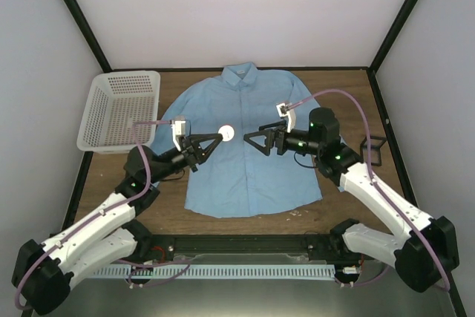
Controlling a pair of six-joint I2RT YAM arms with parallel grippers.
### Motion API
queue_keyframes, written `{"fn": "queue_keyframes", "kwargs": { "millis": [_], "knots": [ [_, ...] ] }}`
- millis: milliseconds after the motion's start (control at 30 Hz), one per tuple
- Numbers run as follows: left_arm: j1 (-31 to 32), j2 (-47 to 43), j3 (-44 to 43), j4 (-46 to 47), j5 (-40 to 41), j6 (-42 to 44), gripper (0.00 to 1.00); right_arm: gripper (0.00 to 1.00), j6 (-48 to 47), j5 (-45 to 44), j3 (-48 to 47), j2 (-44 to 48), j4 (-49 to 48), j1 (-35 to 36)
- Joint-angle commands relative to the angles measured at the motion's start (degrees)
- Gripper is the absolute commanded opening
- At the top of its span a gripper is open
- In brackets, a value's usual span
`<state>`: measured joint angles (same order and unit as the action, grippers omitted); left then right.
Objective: Pin the brooch onto the clothing
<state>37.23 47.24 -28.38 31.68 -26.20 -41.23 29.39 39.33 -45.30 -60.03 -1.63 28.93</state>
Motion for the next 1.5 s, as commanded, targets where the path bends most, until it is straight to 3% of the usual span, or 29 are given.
{"fn": "queue_keyframes", "kwargs": {
  "millis": [0,333,600,833,933,1233,1467],
  "knots": [
    [0.21,1.71,-0.97,2.47,-1.54,-4.08,0.0,1.0,-1.35,-0.86,-2.76,-1.65,3.12,-1.91],
    [0.22,9.58,-2.54,10.74,-6.92,-8.56,0.0,0.95,7.45,17.08,1.43,-1.31,-11.59,-4.65],
    [0.74,13.56,-5.0,12.95,-9.31,-8.04,0.0,0.93,5.55,10.62,3.0,2.79,-8.58,-4.9],
    [2.31,15.09,-7.22,11.08,-9.36,-5.21,0.0,0.81,9.41,14.55,4.11,2.66,-13.2,-5.27],
    [2.95,15.24,-7.71,11.01,-9.36,-4.66,0.0,0.71,10.53,16.28,3.79,1.65,-13.56,-5.56],
    [3.28,13.7,-7.82,8.13,-9.12,-2.35,0.0,0.52,14.85,18.83,5.77,1.43,-19.0,-6.33],
    [3.53,13.51,-8.01,7.53,-9.16,-2.16,0.0,0.46,18.23,19.9,6.74,1.26,-23.93,-6.33]
  ]
}}
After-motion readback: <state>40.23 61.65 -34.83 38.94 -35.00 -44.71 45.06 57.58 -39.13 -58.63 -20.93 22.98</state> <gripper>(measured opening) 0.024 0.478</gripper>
